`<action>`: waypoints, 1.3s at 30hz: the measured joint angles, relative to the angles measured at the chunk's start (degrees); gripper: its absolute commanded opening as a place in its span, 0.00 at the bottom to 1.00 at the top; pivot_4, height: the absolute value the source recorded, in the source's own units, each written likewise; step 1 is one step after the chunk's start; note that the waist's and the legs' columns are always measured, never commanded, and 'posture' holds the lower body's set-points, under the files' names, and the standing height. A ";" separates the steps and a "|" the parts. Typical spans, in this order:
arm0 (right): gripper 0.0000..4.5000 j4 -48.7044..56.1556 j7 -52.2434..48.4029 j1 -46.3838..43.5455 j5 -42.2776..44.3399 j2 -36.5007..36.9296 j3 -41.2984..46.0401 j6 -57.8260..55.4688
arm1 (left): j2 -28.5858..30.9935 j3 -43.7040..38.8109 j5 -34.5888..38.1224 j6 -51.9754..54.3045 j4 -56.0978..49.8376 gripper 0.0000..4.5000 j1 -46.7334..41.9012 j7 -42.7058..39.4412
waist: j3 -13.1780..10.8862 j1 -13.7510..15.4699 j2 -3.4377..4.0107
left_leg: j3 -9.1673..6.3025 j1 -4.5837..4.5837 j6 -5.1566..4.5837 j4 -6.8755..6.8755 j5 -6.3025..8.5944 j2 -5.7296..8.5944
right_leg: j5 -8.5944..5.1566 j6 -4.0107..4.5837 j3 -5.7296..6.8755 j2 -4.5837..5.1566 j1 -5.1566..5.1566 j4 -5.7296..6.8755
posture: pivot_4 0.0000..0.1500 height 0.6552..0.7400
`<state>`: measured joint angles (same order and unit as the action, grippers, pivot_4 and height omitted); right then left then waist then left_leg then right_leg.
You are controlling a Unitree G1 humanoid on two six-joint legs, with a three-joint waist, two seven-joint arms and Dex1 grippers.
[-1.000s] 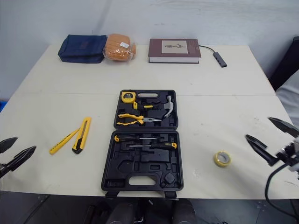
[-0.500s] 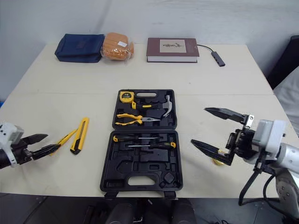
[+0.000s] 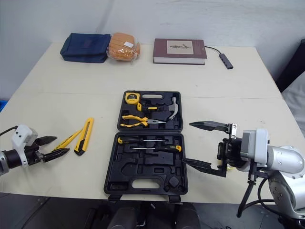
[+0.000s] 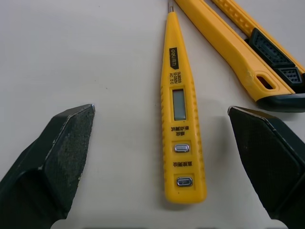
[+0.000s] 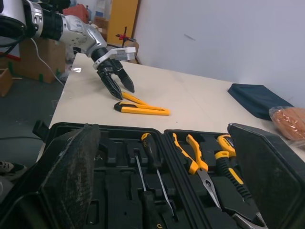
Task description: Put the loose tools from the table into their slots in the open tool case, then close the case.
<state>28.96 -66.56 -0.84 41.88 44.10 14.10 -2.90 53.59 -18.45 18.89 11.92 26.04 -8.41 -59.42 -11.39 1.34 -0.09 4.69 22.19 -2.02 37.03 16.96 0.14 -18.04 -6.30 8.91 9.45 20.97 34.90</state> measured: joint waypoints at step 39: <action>1.00 -8.61 -2.96 -1.20 -7.83 2.70 0.85 4.70 | -3.16 -0.31 6.30 -6.91 -23.70 0.08 -1.53 -5.07 | -0.13 -0.03 -0.29 | 0.64 0.13 -0.52 0.06 -0.16 0.05 | 0.14 -0.20 -0.11 0.00 0.40 0.12 | 1.00 1.00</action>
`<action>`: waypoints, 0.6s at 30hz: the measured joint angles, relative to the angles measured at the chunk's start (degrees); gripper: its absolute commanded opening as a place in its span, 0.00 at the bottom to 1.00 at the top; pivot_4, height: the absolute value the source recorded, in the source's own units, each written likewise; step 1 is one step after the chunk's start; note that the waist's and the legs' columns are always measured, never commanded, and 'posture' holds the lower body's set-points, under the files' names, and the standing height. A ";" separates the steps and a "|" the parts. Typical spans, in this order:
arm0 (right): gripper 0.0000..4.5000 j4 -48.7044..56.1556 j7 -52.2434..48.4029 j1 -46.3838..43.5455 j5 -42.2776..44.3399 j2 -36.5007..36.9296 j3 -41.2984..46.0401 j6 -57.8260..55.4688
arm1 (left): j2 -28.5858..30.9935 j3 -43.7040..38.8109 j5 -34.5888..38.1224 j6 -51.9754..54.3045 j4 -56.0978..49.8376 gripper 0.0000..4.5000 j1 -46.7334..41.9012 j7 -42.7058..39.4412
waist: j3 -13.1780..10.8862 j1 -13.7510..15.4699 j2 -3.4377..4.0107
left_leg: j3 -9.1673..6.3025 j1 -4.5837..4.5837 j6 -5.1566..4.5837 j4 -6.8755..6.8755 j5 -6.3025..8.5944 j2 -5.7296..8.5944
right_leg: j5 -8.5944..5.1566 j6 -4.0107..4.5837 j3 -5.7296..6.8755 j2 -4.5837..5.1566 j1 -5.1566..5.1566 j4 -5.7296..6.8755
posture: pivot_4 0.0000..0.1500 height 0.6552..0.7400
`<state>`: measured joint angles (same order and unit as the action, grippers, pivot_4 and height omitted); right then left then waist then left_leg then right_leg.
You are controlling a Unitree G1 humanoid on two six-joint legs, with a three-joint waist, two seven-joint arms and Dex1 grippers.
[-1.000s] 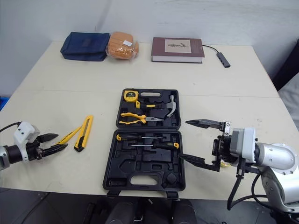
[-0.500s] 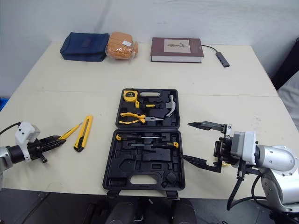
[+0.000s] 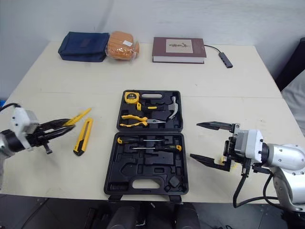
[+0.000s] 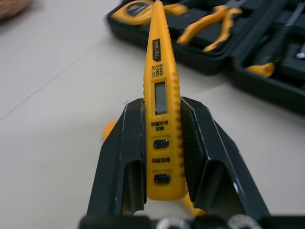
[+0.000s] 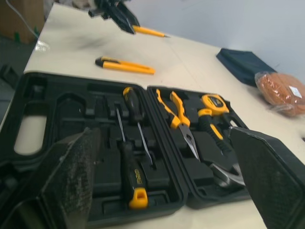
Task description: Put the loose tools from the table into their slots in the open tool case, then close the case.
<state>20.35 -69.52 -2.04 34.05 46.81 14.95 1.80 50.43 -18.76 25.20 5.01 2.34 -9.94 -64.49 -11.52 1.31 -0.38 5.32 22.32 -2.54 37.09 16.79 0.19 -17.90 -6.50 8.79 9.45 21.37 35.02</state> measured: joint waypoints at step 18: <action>1.00 3.52 0.76 -0.78 5.11 2.57 1.14 -10.38 | 1.73 23.44 -5.57 13.41 -22.44 0.08 -9.46 -2.79 | -0.05 0.16 -0.01 | 0.01 0.03 -0.05 0.04 -0.05 -0.01 | 0.01 0.01 -0.01 -0.13 -0.02 -0.02 | 1.00 1.00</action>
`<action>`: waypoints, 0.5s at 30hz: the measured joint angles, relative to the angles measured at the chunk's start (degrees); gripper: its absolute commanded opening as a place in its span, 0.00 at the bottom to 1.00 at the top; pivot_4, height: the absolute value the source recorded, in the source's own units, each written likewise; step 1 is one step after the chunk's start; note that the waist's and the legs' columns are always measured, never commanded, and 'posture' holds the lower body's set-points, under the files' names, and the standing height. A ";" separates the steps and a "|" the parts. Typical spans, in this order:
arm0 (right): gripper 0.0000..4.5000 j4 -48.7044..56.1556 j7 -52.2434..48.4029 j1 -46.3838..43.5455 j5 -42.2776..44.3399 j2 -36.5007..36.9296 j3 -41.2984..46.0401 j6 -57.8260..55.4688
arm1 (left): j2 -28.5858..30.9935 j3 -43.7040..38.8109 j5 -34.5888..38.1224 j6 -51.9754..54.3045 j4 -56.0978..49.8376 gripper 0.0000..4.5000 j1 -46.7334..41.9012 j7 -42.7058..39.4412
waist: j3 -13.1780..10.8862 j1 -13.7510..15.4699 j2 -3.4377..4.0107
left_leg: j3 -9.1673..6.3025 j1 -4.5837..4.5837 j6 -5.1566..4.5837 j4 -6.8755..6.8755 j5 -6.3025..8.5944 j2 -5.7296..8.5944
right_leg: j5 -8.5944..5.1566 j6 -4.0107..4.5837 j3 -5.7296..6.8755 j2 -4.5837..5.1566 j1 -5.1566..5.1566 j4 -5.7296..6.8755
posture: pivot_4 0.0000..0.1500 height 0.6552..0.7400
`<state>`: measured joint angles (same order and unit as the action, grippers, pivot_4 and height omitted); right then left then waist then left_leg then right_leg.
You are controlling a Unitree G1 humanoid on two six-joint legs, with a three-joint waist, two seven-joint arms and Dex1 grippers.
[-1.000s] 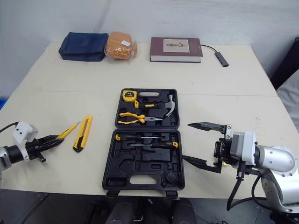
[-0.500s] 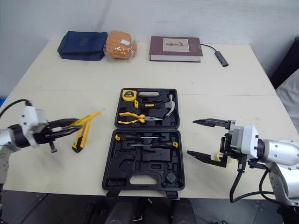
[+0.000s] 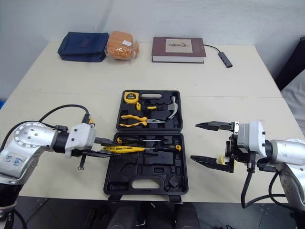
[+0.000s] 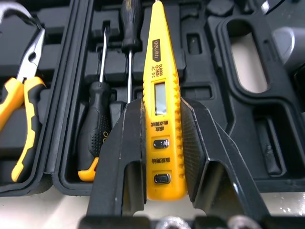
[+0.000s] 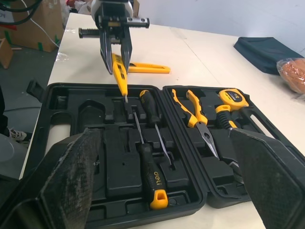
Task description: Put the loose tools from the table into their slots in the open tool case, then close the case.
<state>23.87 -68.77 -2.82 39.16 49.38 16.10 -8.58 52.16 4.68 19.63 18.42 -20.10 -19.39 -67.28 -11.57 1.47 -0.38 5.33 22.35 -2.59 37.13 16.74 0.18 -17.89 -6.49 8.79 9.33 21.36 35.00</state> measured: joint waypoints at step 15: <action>1.00 -5.54 -2.89 5.02 -3.90 -2.87 -0.45 4.94 | -2.70 10.57 -11.73 7.57 -1.47 0.08 -5.31 5.08 | -0.01 0.07 -0.01 | -0.02 0.05 0.01 0.12 -0.05 -0.16 | 0.03 -0.01 -0.19 -0.65 -0.03 0.08 | 1.00 1.00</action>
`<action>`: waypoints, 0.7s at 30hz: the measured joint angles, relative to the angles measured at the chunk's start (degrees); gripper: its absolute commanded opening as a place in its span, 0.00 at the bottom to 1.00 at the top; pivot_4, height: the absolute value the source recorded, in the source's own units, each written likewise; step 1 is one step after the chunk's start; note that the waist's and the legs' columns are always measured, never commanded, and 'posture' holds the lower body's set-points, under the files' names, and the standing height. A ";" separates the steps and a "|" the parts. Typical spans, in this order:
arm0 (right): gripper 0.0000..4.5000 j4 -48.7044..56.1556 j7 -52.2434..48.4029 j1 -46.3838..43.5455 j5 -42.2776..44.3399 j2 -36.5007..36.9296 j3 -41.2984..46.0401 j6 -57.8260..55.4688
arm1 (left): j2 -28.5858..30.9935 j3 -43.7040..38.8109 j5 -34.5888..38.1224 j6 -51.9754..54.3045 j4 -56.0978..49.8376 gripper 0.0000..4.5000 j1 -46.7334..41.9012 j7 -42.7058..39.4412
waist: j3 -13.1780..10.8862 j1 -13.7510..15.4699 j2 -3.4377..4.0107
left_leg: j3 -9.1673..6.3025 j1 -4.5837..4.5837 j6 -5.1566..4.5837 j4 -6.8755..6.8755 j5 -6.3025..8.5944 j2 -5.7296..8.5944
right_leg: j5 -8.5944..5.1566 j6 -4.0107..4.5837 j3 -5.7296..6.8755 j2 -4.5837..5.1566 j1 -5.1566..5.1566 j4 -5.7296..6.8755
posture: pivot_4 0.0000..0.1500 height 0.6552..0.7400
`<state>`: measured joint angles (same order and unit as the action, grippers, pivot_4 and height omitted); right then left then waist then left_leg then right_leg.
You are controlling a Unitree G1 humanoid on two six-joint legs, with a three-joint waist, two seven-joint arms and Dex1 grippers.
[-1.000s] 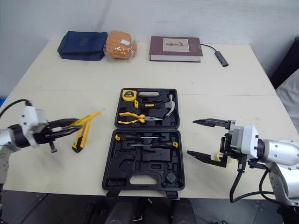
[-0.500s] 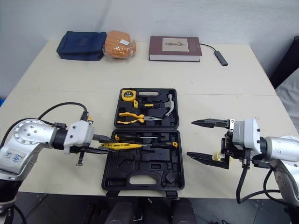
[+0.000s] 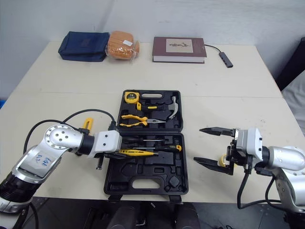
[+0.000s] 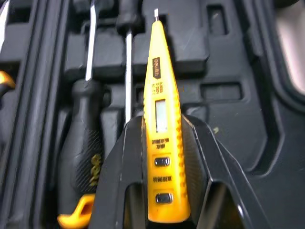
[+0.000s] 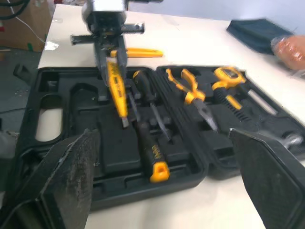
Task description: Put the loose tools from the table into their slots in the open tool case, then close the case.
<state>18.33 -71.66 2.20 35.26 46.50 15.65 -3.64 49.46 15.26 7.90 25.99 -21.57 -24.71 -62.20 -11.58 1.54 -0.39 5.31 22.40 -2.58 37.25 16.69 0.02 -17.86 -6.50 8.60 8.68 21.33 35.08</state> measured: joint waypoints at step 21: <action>1.00 3.98 1.59 1.80 0.78 0.02 1.09 -0.26 | 0.28 1.50 -3.57 -3.49 1.80 0.08 -0.25 -2.20 | 0.00 -0.03 0.00 | 0.08 -0.06 0.02 0.06 0.00 -0.04 | 0.01 0.03 -0.64 -0.06 0.01 -0.01 | 1.00 1.00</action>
<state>22.31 -70.07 4.00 36.04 46.53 16.74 -3.91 49.74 16.75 4.33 22.50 -19.77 -24.95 -64.40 -11.58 1.51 -0.39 5.39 22.34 -2.56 37.31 16.69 -0.02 -17.85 -6.47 7.95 8.61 21.34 35.06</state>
